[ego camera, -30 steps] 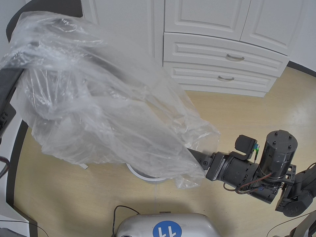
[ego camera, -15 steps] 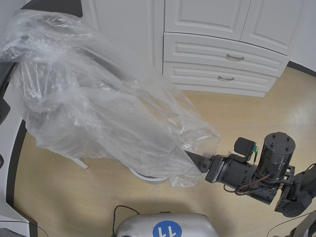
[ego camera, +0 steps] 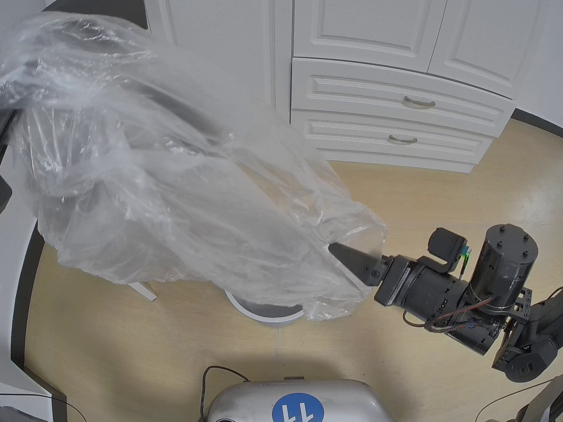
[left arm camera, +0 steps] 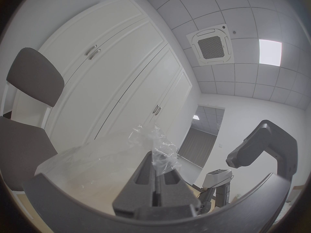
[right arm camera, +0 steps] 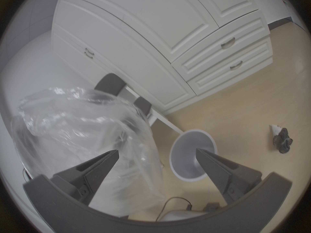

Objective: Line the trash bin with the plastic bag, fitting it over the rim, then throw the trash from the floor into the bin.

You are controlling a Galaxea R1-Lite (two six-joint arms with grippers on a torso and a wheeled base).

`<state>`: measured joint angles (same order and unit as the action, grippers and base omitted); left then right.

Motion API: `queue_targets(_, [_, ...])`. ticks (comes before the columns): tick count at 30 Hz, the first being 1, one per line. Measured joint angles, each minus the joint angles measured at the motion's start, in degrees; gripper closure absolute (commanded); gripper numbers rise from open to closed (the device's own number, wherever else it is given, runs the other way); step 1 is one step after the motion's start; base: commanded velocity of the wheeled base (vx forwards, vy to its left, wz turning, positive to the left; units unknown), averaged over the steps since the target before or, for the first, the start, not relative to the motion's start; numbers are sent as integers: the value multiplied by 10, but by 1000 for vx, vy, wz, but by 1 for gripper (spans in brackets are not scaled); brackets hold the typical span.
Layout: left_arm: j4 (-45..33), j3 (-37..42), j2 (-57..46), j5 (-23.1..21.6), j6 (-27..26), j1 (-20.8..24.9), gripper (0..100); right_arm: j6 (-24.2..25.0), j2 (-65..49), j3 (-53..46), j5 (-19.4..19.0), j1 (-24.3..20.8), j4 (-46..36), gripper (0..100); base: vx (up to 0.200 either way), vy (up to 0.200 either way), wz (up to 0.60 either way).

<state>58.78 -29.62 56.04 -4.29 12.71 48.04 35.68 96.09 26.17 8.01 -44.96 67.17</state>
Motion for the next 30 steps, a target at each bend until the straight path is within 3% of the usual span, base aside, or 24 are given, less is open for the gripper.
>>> queue_targets(13, [0,1,-3,-1,0,0,100,-13,10,-4,0,27,20,0,0,0,0])
queue_targets(30, [-1,4,0,-1,-1,1,100,-12,35,-16,-4,24,75,0,0,0,0])
